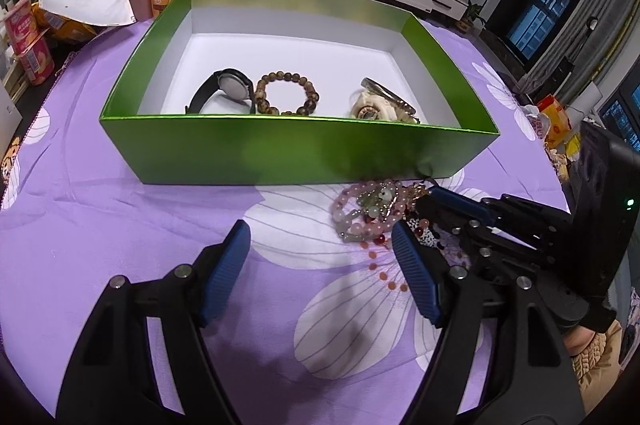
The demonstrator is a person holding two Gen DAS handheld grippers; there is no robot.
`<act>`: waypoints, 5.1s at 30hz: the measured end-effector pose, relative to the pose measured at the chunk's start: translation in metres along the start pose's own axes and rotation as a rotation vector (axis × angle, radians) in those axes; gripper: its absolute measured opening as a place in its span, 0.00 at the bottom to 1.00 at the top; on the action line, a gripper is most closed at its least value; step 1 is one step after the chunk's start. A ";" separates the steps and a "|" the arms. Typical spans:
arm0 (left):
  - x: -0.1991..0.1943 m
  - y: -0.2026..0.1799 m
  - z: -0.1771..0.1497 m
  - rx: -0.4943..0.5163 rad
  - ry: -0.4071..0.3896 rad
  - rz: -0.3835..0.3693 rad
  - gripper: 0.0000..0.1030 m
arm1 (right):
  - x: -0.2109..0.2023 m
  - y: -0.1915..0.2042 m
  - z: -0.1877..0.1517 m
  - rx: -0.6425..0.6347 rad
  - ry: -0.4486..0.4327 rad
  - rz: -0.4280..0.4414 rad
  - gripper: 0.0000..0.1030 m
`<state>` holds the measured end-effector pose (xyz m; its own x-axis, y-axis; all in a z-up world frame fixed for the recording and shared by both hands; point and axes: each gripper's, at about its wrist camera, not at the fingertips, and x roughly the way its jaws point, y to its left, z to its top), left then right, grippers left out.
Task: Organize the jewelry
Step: 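Grasp the pink crystal bracelet with the left gripper while the right gripper grasps a gold chain, then lower both held pieces into the green box and open both grippers, then withdraw both grippers from the box back over the tablecloth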
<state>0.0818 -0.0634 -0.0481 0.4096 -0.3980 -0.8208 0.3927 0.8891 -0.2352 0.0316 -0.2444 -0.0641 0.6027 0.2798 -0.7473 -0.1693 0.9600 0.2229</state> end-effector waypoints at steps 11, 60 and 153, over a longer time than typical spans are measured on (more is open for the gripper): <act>0.028 -0.036 -0.002 -0.001 0.011 -0.018 0.49 | -0.069 -0.030 -0.004 0.050 -0.084 0.133 0.11; -0.042 -0.026 0.035 -0.080 -0.120 -0.186 0.07 | -0.099 -0.004 0.004 0.049 -0.190 0.066 0.11; -0.018 -0.011 0.005 0.005 -0.069 0.042 0.76 | -0.077 -0.024 -0.005 0.173 -0.075 -0.048 0.42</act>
<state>0.0743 -0.0669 -0.0278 0.4818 -0.3756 -0.7917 0.3782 0.9041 -0.1988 -0.0140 -0.2889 -0.0152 0.6644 0.2264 -0.7123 -0.0061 0.9546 0.2977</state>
